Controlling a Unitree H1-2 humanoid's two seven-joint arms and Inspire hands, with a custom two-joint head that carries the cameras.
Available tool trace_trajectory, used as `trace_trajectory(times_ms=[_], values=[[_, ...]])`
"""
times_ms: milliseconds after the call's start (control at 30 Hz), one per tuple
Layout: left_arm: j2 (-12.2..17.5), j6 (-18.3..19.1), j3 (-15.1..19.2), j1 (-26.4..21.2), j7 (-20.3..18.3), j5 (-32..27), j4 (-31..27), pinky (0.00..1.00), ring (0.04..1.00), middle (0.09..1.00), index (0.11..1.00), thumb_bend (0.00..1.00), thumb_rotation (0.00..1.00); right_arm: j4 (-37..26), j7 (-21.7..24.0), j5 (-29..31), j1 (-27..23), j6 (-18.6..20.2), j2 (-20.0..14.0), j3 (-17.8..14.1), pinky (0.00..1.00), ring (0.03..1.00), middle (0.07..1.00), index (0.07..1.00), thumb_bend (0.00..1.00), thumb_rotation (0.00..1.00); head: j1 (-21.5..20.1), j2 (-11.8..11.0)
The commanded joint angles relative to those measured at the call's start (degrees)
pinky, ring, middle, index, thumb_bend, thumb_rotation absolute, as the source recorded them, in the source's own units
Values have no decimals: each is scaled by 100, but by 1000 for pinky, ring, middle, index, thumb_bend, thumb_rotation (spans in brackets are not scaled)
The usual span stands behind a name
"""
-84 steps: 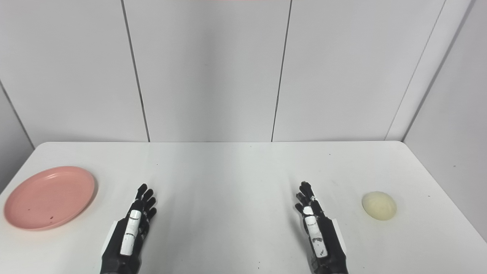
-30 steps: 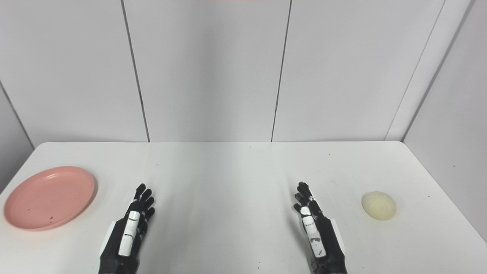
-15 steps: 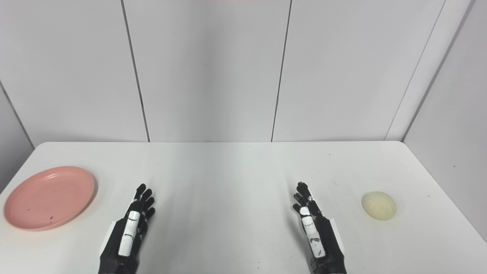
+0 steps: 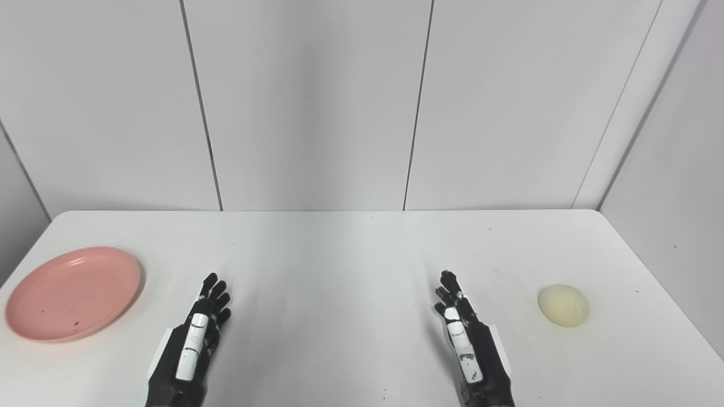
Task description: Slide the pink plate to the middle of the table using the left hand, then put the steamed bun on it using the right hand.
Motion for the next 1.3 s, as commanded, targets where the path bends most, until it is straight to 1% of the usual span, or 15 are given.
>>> trace_trajectory(times_ms=[0,67,200,267,400,500,667,1267], values=[[29,61,-26,-54,-51,7,-87,1000,1000,1000,1000,677,904,249,34,-24,203,-170,28,46,942,954,962,936,764,908,8,2],[35,75,-25,-53,-51,6,-88,1000,1000,1000,1000,680,905,245,36,-48,208,-182,23,55,941,952,961,935,751,911,-2,13],[35,78,-31,-57,-46,13,-78,1000,1000,1000,1000,678,906,255,39,-34,208,-184,17,54,943,952,959,935,757,904,30,3],[33,67,-29,-55,-45,5,-77,1000,1000,1000,1000,689,902,264,53,-42,212,-201,2,61,944,956,964,937,733,904,23,4],[32,71,-31,-50,-54,-8,-91,1000,1000,1000,1000,657,902,237,49,-56,220,-199,-2,75,942,954,960,935,739,902,8,19],[26,122,-33,-43,-51,-15,-133,1000,1000,1000,1000,679,904,231,39,-64,222,-187,-2,78,940,953,959,933,738,900,-9,11],[25,129,-25,-46,-53,-23,-130,1000,1000,1000,1000,683,893,241,53,-57,217,-197,-9,86,941,956,961,934,725,895,18,14],[39,132,-29,-54,-49,-15,-135,1000,1000,1000,1000,672,894,210,59,-48,222,-158,-20,112,936,955,964,940,719,893,-1,19]])
